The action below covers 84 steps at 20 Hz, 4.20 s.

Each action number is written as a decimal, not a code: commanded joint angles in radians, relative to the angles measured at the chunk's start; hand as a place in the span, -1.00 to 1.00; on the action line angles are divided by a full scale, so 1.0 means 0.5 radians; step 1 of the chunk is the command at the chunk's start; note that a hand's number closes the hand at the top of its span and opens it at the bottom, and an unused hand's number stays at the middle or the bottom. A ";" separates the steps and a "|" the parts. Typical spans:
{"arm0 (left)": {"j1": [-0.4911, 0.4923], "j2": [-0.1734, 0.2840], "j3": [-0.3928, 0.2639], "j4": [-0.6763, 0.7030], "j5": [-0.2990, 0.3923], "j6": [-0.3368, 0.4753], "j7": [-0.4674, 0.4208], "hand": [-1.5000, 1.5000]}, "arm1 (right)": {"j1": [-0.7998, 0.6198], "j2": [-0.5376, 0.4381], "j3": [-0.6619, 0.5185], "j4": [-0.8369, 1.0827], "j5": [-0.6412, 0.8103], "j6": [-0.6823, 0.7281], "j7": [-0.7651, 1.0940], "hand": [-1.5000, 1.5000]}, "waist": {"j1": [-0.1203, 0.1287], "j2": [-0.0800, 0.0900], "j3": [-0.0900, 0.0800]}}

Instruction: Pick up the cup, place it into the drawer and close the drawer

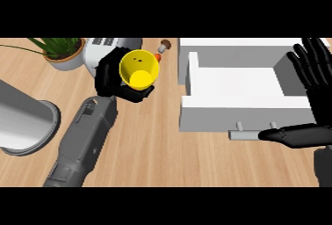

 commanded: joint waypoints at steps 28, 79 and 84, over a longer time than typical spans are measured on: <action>-1.139 -0.052 -0.937 0.860 0.410 0.678 1.124 1.00 | -0.144 0.067 0.109 0.082 -0.013 0.060 -0.083 -1.00 | -0.326 0.091 0.003; -0.402 0.160 -0.826 0.202 1.201 0.390 0.467 -1.00 | -0.759 -0.064 0.774 2.206 1.271 -0.008 -0.840 1.00 | 0.227 0.055 0.008; -0.301 0.280 -0.815 0.081 1.219 0.313 0.506 -1.00 | -1.009 -0.189 0.561 2.488 1.195 -0.070 -1.031 1.00 | 0.275 0.065 0.009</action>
